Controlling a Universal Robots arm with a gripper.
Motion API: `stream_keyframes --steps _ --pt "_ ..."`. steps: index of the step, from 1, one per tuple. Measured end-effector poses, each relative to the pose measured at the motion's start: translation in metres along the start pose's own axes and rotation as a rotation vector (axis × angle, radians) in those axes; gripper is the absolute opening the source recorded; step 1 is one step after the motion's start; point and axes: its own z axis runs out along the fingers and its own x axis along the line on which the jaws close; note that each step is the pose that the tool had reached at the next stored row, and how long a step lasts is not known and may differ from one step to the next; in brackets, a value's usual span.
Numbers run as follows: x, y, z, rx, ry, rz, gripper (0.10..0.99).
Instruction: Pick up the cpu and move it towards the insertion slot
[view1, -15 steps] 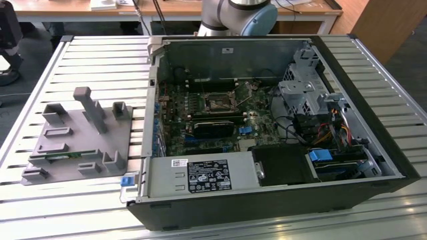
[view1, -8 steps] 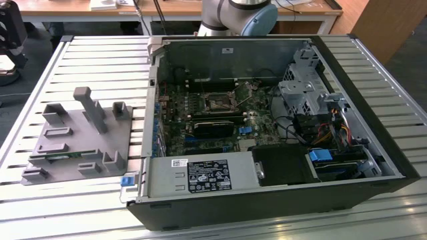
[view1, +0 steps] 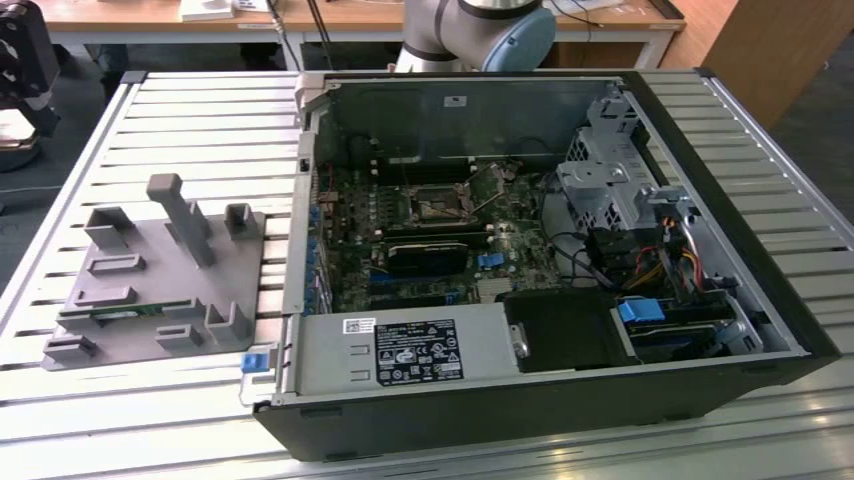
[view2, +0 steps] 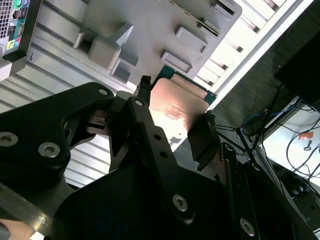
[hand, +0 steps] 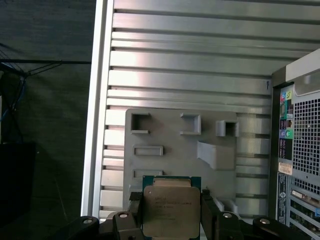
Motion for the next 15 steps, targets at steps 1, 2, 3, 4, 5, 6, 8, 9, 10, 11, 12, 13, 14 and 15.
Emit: stream_keyframes --steps 1,2,3,4,5,6,8,9,10,11,12,13,14,15 --pt "-0.0003 0.0 0.0 0.0 0.0 0.0 0.545" --pt "-0.0005 0.0 -0.0001 -0.001 0.0 0.0 0.545" --pt "-0.0007 0.0 -0.0002 -0.001 0.0 0.0 0.545" --pt "-0.0009 0.0 -0.0002 -0.001 -0.0001 0.0 0.545" --pt "-0.001 0.0 -0.0002 -0.002 -0.0002 0.0 0.545" --pt "-0.0011 0.0 -0.0003 -0.002 -0.0001 0.0 0.545" --pt "-0.0015 0.0 -0.0004 -0.002 -0.0001 0.0 0.545" --pt "-0.0016 0.0 -0.0005 -0.002 -0.0001 0.0 0.545" --pt "-0.0018 0.0 -0.0006 -0.003 -0.0001 0.0 0.545" --pt "-0.002 0.0 -0.0007 -0.003 -0.0001 0.0 0.545" --pt "-0.0023 0.0 -0.0007 -0.003 -0.0002 0.0 0.545" --pt "-0.0027 0.0 -0.0007 -0.003 -0.0001 0.0 0.545" --pt "-0.0031 -0.0001 -0.0008 -0.004 -0.0002 0.0 0.545" --pt "-0.0036 -0.0001 -0.0009 -0.004 -0.0001 0.0 0.545"
